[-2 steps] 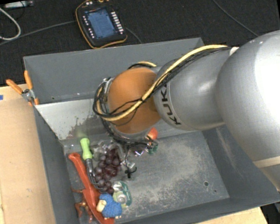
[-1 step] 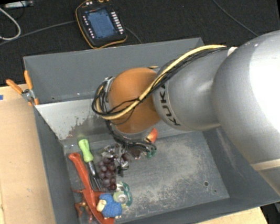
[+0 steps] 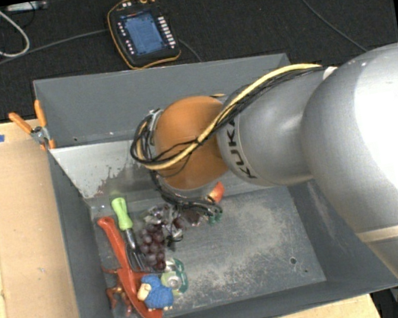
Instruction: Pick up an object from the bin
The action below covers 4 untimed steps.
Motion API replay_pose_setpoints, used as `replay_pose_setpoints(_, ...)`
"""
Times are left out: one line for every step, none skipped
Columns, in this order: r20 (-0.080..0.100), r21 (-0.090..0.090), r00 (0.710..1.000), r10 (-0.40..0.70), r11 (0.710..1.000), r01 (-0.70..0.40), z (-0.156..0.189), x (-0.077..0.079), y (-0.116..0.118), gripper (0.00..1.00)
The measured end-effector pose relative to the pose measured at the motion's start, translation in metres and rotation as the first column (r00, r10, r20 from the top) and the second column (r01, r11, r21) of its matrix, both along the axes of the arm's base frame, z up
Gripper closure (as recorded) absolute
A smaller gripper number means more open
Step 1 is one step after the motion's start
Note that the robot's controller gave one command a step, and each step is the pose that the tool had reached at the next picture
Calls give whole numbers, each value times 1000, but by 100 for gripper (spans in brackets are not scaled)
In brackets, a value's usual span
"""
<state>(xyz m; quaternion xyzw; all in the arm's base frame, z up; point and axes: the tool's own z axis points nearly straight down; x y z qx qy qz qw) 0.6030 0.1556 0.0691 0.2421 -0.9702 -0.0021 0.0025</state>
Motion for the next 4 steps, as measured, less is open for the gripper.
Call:
replay_pose_setpoints(0,0,1000,-1,1000,1,0,0,0,100)
replay_pose_setpoints(-1,1,1000,-2,1000,2,3,0,0,100)
replay_pose_setpoints(-4,0,1000,-3,1000,3,17,-2,0,100)
replay_pose_setpoints(-11,-1,1000,-4,1000,4,45,-4,0,100)
